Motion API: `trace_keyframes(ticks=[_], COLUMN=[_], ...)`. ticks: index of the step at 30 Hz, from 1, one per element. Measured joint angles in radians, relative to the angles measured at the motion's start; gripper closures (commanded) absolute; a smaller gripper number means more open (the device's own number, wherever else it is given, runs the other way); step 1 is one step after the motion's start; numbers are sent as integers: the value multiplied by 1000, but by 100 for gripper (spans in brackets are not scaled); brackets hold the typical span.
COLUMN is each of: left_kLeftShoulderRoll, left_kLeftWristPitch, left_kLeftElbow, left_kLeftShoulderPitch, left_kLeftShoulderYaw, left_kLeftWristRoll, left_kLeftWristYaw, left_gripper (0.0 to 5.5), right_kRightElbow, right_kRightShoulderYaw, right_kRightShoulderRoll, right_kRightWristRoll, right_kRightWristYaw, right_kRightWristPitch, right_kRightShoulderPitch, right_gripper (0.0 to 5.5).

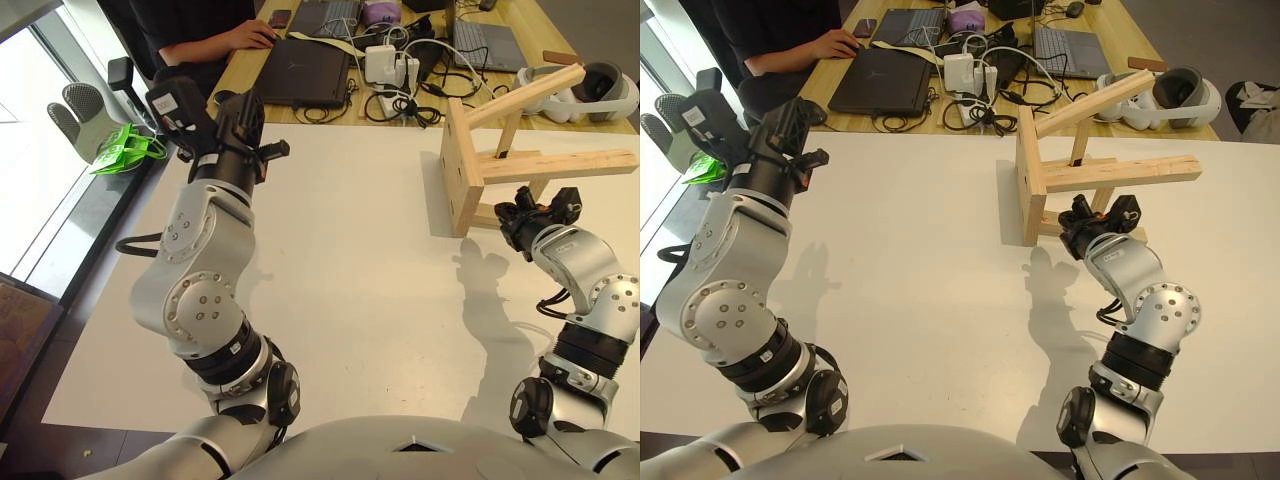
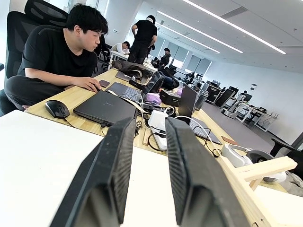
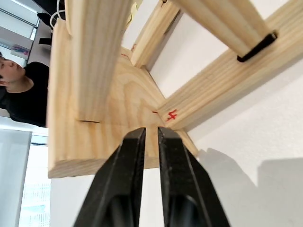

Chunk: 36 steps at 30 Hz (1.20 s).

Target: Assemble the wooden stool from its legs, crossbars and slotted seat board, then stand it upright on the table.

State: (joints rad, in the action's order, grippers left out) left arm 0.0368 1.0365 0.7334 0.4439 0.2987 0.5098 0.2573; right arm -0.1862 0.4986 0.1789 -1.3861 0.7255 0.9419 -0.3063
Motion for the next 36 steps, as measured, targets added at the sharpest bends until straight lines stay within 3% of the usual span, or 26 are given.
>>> trace_keyframes(ticks=[2, 4, 11, 16, 18, 22, 35, 36], left_kLeftShoulderRoll=[-1, 0, 2, 4, 5, 5, 0, -4], left_kLeftWristPitch=[0, -2, -5, -9, -19, -27, -26, -22], left_kLeftElbow=[1, 1, 1, 2, 8, 15, 5, -5], left_kLeftShoulderPitch=[0, -1, -3, -7, -17, -26, -30, -24], left_kLeftShoulderYaw=[-4, -4, -3, -1, 0, 0, 14, 17], left_kLeftWristRoll=[0, 0, 0, -1, -8, -8, 3, 7], left_kLeftWristYaw=[0, 0, 1, 9, 17, 22, 14, 11], left_gripper=[435, 435, 435, 435, 435, 435, 435, 435], right_kRightElbow=[-85, -213, -306, -250, -193, -128, 76, 89], right_kRightShoulderYaw=[-66, -234, -754, -997, -1021, -983, -898, -897], right_kRightShoulderRoll=[33, 167, 647, 929, 971, 960, 886, 882], right_kRightWristRoll=[29, 191, 999, 1506, 1625, 1694, 1917, 1935], right_kRightWristYaw=[-108, -290, -797, -1181, -1277, -1352, -1353, -1346], right_kRightWristPitch=[5, -15, -337, -604, -676, -734, -791, -792], right_kRightShoulderPitch=[14, 9, -50, -119, -152, -164, -98, -87], right_gripper=[435, 435, 435, 435, 435, 371, 371, 350])
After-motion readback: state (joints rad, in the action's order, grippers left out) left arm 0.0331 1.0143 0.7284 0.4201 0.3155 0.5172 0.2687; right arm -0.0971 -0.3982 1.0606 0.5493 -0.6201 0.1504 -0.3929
